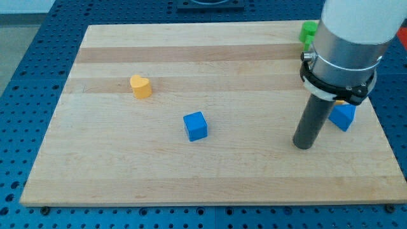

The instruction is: Slightly move the blue triangle below the yellow hexagon

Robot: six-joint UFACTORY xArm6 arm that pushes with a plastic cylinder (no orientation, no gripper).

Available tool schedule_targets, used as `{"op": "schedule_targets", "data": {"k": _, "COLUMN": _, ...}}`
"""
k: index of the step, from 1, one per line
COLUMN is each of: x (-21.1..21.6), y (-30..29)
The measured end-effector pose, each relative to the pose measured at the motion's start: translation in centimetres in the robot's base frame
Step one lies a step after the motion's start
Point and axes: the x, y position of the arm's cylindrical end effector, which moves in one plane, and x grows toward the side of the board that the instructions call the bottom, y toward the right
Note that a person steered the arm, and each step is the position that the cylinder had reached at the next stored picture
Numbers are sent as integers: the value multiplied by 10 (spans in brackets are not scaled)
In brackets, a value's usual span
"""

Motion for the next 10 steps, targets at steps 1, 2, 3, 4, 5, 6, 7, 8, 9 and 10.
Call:
{"op": "schedule_targets", "data": {"k": 1, "x": -17, "y": -9}}
{"op": "schedule_targets", "data": {"k": 2, "x": -42, "y": -10}}
{"op": "schedule_targets", "data": {"k": 3, "x": -58, "y": -10}}
{"op": "schedule_targets", "data": {"k": 4, "x": -58, "y": -10}}
{"op": "schedule_targets", "data": {"k": 5, "x": -58, "y": -10}}
{"op": "schedule_targets", "data": {"k": 6, "x": -58, "y": -14}}
{"op": "schedule_targets", "data": {"k": 7, "x": -58, "y": -17}}
{"op": "schedule_targets", "data": {"k": 8, "x": -43, "y": -17}}
{"op": "schedule_targets", "data": {"k": 9, "x": -19, "y": -15}}
{"op": "schedule_targets", "data": {"k": 10, "x": -8, "y": -2}}
